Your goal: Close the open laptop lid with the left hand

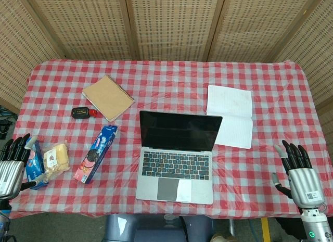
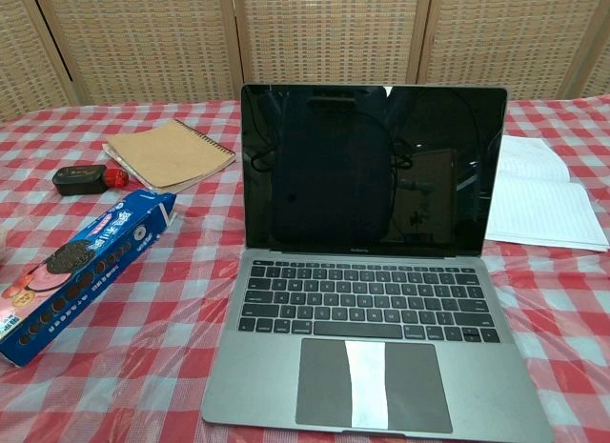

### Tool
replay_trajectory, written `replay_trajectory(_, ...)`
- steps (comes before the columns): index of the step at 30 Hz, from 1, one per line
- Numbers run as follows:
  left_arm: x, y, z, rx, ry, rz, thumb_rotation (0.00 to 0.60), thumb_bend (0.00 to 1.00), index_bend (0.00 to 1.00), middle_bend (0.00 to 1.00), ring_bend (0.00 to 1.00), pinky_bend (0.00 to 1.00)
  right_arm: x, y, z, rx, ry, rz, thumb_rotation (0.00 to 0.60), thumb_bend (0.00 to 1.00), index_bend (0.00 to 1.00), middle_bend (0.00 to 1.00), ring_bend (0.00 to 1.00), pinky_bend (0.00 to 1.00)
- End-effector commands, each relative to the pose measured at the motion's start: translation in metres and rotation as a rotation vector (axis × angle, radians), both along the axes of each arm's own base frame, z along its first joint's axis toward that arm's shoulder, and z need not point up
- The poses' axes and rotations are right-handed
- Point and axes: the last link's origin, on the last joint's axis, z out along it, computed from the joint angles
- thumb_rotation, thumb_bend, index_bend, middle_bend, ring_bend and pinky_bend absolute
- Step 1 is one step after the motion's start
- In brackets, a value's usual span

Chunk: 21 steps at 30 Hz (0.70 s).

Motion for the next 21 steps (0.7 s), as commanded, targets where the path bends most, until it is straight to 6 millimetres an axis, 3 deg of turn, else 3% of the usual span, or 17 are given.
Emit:
replay_trajectory(1, -0.0001, 0.0002, -0.0003, -0.001, 0.0, 0.002, 0.6, 0.0, 0.0, 0.0, 0.0, 0.0, 0.0002, -0.0003, -0.0002, 0.0, 0.0, 0.001, 0.6, 0.62, 0.0, 0.0, 0.0, 0.0)
replay_trajectory(21, 0.0004, 0.0013, -0.0003, -0.01, -0.005, -0.001, 0.6, 0.0, 0.0, 0.0, 0.0, 0.0, 0.0016, -0.001, -0.0013, -0.003, -0.009, 0.001, 0.6, 0.65, 0.0, 0.0, 0.0, 0.0)
